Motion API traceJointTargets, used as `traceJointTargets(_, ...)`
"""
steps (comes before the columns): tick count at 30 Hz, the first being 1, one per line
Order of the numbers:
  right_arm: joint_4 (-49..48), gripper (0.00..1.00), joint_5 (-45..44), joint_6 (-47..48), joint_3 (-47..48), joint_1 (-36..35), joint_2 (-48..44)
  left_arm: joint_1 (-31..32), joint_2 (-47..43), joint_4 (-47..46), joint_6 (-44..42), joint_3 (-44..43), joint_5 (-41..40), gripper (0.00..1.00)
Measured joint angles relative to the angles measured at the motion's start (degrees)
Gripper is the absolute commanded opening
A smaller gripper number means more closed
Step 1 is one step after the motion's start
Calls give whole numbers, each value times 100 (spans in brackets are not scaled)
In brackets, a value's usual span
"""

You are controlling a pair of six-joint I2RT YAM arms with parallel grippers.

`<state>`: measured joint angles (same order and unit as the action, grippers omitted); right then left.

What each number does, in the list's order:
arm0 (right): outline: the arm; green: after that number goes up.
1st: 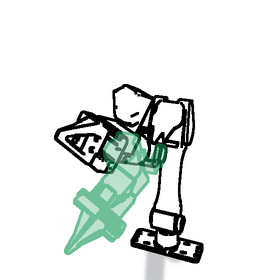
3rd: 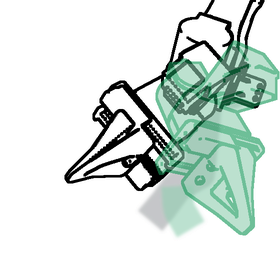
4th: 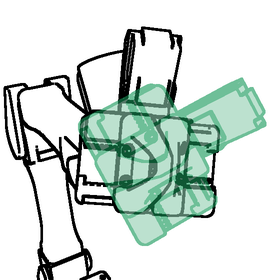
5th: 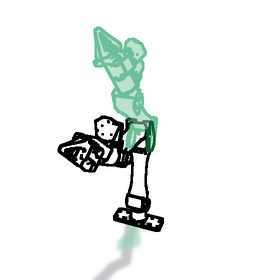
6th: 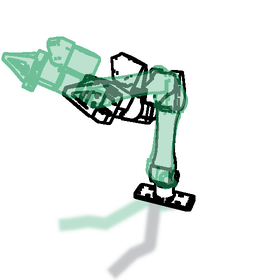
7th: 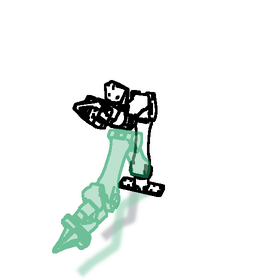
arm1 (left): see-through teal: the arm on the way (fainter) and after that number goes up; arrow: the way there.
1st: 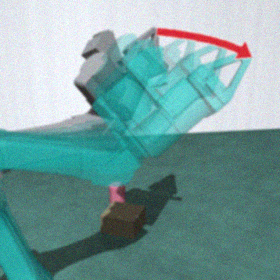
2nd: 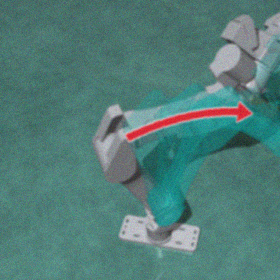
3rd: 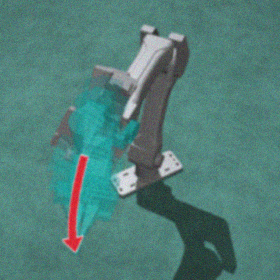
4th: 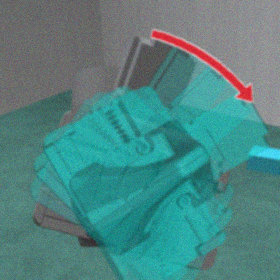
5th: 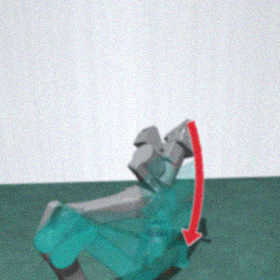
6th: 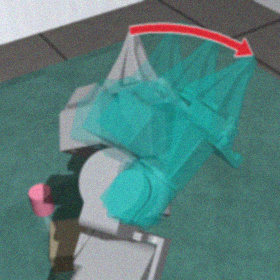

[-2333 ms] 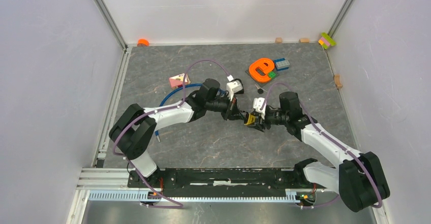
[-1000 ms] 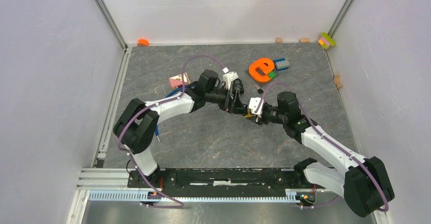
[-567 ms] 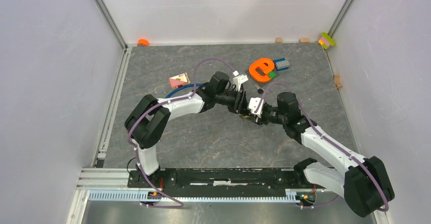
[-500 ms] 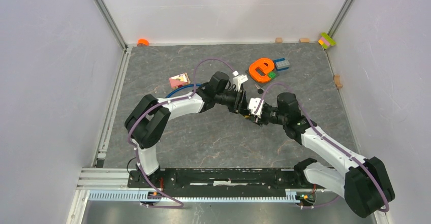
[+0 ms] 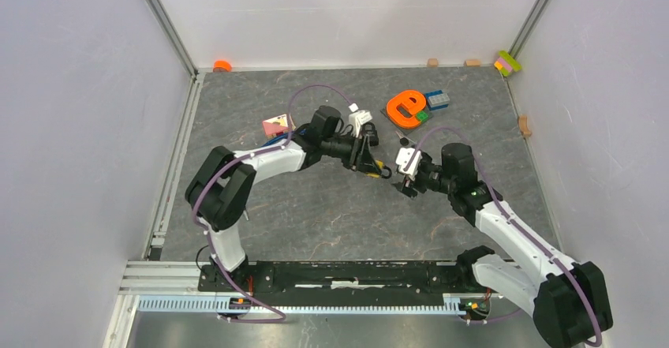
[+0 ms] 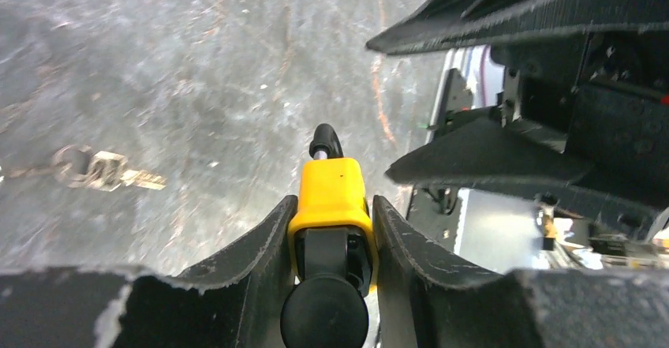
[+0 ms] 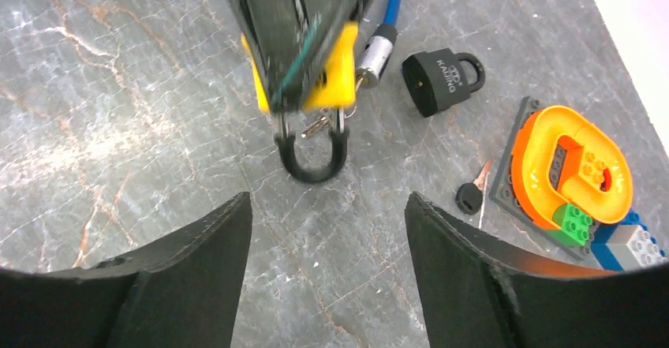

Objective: Unlock with the key

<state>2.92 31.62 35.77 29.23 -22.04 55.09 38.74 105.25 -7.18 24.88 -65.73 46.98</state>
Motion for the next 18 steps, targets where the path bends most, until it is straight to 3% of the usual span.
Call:
traceJointTargets(4,444,80,264,168,114,57,9,-162,-354,129,-507,339,-28,2)
traceJointTargets(10,841,69,935,382,289,57,223,-98,-678,42,-968,542,330,2)
traceJointTargets(18,966,70,1416,520,437,2,299,-92,-682,-66,-1071,686,575,2)
